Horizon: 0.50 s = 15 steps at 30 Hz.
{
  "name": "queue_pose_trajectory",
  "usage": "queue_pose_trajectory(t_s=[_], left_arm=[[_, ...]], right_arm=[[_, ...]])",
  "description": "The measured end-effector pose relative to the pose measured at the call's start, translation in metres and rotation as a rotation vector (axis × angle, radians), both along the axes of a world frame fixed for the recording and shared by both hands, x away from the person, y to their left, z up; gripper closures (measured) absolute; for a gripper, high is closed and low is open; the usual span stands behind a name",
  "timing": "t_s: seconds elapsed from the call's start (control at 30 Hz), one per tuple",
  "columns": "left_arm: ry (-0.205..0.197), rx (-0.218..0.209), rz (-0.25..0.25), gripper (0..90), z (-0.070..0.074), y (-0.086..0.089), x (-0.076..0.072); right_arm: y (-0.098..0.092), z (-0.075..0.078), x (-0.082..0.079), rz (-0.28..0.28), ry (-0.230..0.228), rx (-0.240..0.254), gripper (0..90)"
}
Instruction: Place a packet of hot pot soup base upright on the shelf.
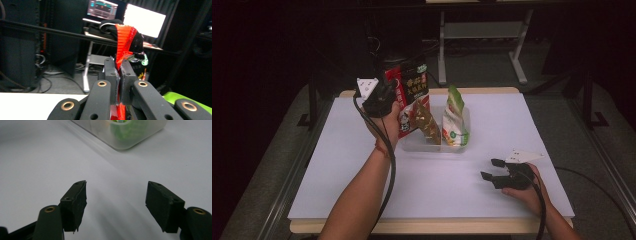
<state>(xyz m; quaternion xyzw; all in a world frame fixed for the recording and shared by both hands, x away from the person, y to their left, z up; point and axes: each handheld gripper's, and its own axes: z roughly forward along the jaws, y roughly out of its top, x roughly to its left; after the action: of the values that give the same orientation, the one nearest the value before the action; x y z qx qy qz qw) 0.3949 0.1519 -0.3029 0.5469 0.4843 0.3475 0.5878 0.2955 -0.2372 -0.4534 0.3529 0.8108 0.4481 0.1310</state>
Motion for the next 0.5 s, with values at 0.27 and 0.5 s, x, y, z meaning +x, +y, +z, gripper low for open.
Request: queue_pose_trajectory(t_s=[0.27,0.5], left_arm=[[0.017,0.032,-0.143,85.1,0.007,0.013,-0.019],[0.054,-0.044,-0.203,84.7,0.009,0.008,-0.012]], right_arm=[[0.001,0.0,0.0,-0.004,0.008,-0.006,32.4],[0.003,-0.003,0.001,0.009,0.021,-0.022,32.2]])
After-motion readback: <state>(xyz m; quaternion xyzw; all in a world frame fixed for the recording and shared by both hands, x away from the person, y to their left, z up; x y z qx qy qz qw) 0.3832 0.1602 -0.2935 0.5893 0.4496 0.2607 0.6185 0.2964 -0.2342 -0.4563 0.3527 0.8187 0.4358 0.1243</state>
